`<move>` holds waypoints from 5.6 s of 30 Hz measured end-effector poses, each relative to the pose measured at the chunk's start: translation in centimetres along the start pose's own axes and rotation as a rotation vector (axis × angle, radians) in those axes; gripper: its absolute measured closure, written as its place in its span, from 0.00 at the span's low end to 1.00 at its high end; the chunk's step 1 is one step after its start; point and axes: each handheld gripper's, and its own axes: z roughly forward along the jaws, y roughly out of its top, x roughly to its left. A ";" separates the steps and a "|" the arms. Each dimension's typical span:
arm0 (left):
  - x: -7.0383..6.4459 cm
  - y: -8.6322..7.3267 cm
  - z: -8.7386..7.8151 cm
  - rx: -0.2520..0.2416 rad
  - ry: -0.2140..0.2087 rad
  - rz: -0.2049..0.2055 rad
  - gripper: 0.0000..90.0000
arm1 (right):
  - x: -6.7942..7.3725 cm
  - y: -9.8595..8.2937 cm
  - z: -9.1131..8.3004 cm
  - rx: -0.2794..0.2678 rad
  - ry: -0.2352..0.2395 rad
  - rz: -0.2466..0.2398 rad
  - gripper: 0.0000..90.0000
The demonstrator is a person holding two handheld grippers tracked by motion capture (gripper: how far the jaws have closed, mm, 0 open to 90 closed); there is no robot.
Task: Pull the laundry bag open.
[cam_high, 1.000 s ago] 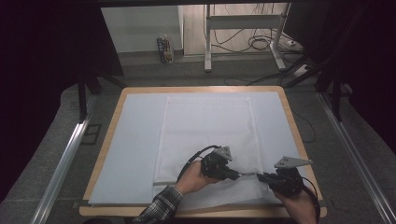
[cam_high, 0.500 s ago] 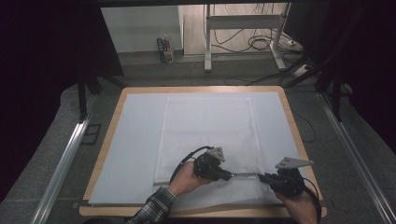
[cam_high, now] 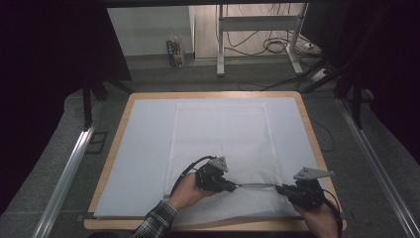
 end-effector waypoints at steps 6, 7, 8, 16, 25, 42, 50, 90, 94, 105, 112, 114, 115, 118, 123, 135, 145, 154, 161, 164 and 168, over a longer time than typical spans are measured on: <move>0.0 -0.5 -0.4 -0.007 -0.005 -0.008 0.97 | 0.1 0.0 0.1 0.001 0.000 -0.004 0.95; 0.0 -0.6 -0.5 -0.006 -0.001 -0.012 0.97 | 0.1 0.0 0.1 0.003 0.006 0.002 0.95; -0.1 -0.7 -0.5 -0.009 0.001 -0.016 0.97 | 0.1 0.0 0.1 0.003 -0.001 -0.005 0.95; -0.1 -1.3 -1.1 -0.015 0.005 -0.021 0.97 | 0.2 0.0 0.1 0.005 0.001 -0.009 0.95; -0.2 -2.4 -2.0 -0.019 0.016 -0.039 0.97 | 0.2 0.0 0.2 0.008 -0.009 -0.015 0.95; -0.1 -4.9 -4.4 -0.044 0.054 -0.087 0.97 | -0.1 -0.2 0.2 0.019 -0.024 -0.008 0.95; -0.3 -5.5 -4.8 -0.044 0.061 -0.094 0.97 | 0.0 -0.3 0.3 0.023 -0.023 -0.006 0.95; -1.0 -9.6 -8.3 -0.030 0.117 -0.150 0.97 | -0.1 -0.5 0.4 0.039 -0.026 -0.011 0.94; -1.0 -10.1 -8.8 -0.033 0.125 -0.156 0.97 | -0.2 -0.5 0.4 0.038 -0.026 -0.008 0.94; -0.9 -11.6 -10.4 -0.047 0.147 -0.186 0.97 | -0.3 -0.5 0.3 0.037 -0.028 -0.003 0.94; -1.0 -12.2 -11.0 -0.055 0.163 -0.200 0.97 | -0.3 -0.5 0.3 0.036 -0.031 -0.004 0.94; -1.0 -12.4 -11.3 -0.055 0.167 -0.200 0.97 | -0.3 -0.6 0.3 0.036 -0.029 -0.003 0.95; -1.1 -12.5 -11.3 -0.064 0.172 -0.208 0.97 | -0.4 -0.6 0.3 0.036 -0.028 -0.002 0.94; -1.1 -12.7 -11.6 -0.062 0.172 -0.206 0.97 | -0.3 -0.5 0.3 0.036 -0.025 -0.003 0.94; -1.2 -13.1 -11.9 -0.064 0.181 -0.215 0.97 | -0.3 -0.5 0.3 0.037 -0.032 -0.005 0.94; -1.3 -14.1 -13.1 -0.081 0.193 -0.232 0.97 | -0.4 -0.6 0.3 0.040 -0.028 -0.005 0.94; -1.2 -14.3 -13.3 -0.076 0.197 -0.238 0.97 | -0.5 -0.6 0.3 0.044 -0.026 0.000 0.95; -1.4 -15.1 -14.0 -0.079 0.222 -0.259 0.97 | -0.5 -0.6 0.4 0.051 -0.031 0.002 0.95; -1.5 -15.8 -14.7 -0.091 0.232 -0.278 0.97 | -0.5 -0.6 0.4 0.047 -0.035 0.003 0.95; -1.5 -16.1 -14.8 -0.092 0.236 -0.287 0.97 | -0.6 -0.6 0.4 0.049 -0.033 0.004 0.95; -1.4 -16.3 -15.0 -0.091 0.242 -0.294 0.97 | -0.6 -0.6 0.4 0.054 -0.036 0.007 0.95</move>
